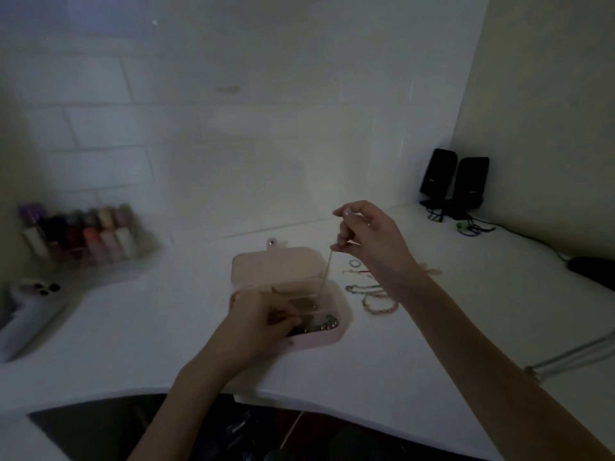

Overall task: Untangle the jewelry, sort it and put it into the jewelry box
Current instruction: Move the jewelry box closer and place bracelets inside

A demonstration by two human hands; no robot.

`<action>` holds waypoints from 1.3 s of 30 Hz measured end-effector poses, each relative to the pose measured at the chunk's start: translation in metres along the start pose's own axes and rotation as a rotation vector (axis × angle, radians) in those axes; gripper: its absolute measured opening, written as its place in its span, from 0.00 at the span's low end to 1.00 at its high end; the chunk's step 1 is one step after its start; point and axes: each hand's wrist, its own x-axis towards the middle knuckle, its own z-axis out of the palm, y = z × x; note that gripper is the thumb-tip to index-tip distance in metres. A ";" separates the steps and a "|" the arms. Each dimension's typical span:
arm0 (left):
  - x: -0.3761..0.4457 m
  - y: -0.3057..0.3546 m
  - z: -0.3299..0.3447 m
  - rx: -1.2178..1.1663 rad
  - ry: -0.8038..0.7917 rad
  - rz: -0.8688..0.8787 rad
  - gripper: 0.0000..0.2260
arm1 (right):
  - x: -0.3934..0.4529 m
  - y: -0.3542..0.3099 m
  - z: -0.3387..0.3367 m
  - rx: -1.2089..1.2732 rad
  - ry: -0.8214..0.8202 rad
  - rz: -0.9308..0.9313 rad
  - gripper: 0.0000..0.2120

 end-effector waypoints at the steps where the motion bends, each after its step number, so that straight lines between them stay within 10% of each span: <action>1: 0.001 -0.002 -0.001 0.005 -0.011 0.016 0.06 | -0.001 0.000 0.003 -0.003 -0.017 0.007 0.07; 7: -0.001 -0.007 -0.014 -0.047 -0.019 0.006 0.06 | -0.008 -0.003 0.031 -0.011 -0.118 0.037 0.07; 13: 0.000 0.008 -0.021 -0.653 -0.008 -0.120 0.12 | -0.009 -0.009 0.056 0.004 -0.232 0.025 0.07; 23: -0.005 -0.009 -0.003 -0.199 0.133 0.068 0.07 | -0.030 0.026 -0.013 -0.725 -0.236 -0.027 0.05; 39: 0.005 0.005 0.000 -0.023 0.077 0.191 0.18 | -0.045 0.044 -0.043 -0.821 -0.380 -0.072 0.14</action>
